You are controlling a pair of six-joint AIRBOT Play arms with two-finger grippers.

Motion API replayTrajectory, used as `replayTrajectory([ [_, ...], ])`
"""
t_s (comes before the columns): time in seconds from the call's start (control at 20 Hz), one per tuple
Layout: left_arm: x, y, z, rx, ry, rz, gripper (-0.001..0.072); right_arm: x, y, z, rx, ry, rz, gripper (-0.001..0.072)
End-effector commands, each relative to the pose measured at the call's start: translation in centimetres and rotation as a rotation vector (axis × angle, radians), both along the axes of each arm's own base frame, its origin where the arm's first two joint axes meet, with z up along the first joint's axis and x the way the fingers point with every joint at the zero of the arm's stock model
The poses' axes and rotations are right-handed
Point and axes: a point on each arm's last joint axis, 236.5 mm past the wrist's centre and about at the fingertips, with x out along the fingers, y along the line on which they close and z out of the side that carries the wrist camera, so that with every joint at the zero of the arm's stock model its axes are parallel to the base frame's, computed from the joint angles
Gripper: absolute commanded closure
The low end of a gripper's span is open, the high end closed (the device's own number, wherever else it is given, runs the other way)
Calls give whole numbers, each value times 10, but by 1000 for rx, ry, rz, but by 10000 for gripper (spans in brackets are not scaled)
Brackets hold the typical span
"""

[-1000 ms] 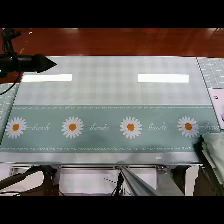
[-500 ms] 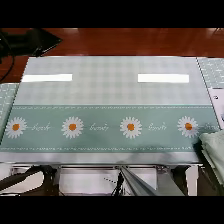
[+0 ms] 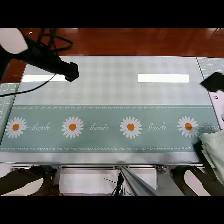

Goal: Fold the shirts.

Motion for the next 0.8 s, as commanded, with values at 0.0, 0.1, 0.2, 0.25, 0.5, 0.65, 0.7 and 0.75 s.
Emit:
replayTrajectory([
  [0.0,-2,12,-7,82,9,126,-13,5,43,-35,-57,121,122,96],
  [0.1,1,14,-6,75,4,139,-13,10,49,-37,-81,110,148,97],
  [0.2,1,14,-6,75,4,140,-13,11,49,-36,-91,103,152,98],
  [0.25,1,14,-6,75,4,140,-12,11,49,-36,-91,103,152,98],
  [0.5,1,14,-6,75,4,139,-12,11,49,-36,-91,103,152,98],
  [0.65,1,14,-6,75,4,139,-12,11,49,-36,-91,103,152,99],
  [0.7,1,14,-6,75,4,140,-12,11,49,-36,-91,103,152,99],
  [0.75,1,14,-6,75,4,139,-13,11,49,-36,-91,103,152,99],
])
